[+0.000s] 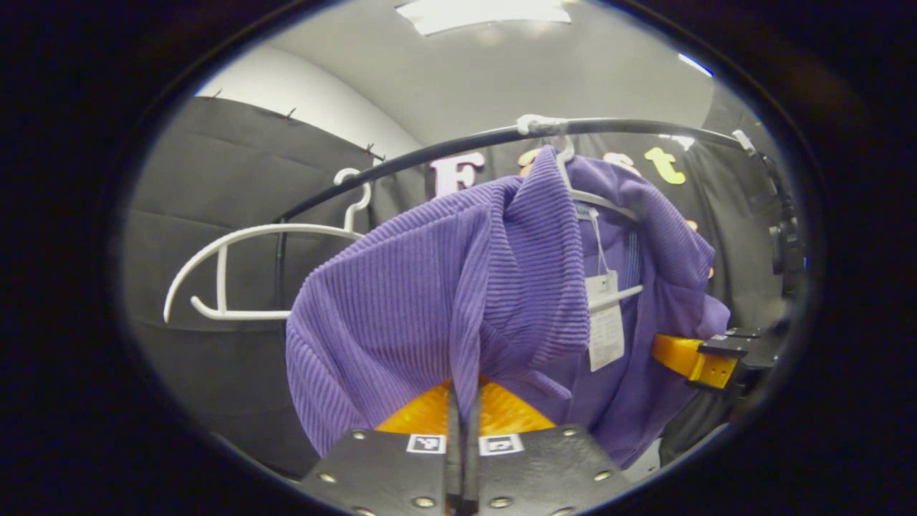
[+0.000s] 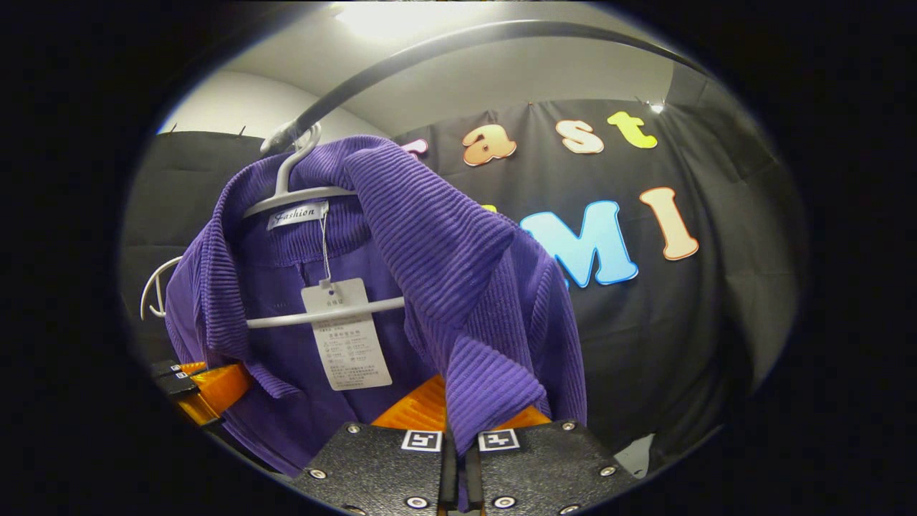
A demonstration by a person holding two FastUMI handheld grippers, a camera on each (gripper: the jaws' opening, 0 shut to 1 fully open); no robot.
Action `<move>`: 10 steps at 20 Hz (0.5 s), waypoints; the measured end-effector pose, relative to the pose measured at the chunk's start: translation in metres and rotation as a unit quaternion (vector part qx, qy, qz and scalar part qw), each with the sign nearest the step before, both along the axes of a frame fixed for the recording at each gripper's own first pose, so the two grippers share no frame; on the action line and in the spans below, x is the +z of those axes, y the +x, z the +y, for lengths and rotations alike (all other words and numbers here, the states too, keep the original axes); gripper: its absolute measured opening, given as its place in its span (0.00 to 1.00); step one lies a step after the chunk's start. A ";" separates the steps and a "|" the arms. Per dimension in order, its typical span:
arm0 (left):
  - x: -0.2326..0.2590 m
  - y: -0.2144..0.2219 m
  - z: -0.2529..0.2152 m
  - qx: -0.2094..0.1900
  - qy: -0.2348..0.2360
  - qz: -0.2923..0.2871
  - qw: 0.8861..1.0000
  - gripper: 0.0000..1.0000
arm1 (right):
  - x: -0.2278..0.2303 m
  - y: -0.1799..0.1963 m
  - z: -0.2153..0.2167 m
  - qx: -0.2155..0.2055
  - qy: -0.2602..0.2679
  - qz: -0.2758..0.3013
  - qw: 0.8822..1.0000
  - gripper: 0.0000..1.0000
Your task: Grasp the clothes on the hanger with both hands and then place them into the laundry hamper below.
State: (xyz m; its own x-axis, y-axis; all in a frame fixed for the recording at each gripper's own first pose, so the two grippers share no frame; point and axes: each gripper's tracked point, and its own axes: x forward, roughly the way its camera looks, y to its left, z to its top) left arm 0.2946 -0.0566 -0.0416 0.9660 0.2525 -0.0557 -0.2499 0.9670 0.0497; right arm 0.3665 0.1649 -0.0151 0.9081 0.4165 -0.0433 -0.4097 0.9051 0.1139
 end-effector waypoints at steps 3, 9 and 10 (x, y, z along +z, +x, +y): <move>0.008 -0.008 -0.001 -0.015 -0.004 -0.006 1.000 0.05 | 0.025 -0.001 -0.018 -0.036 -0.012 -0.058 0.998 0.04; 0.048 -0.044 0.011 -0.015 0.011 -0.038 0.999 0.05 | 0.092 0.004 -0.051 -0.093 -0.051 -0.191 0.976 0.02; 0.053 -0.047 0.014 -0.012 0.016 -0.039 0.999 0.05 | 0.101 0.007 -0.055 -0.099 -0.056 -0.205 0.972 0.02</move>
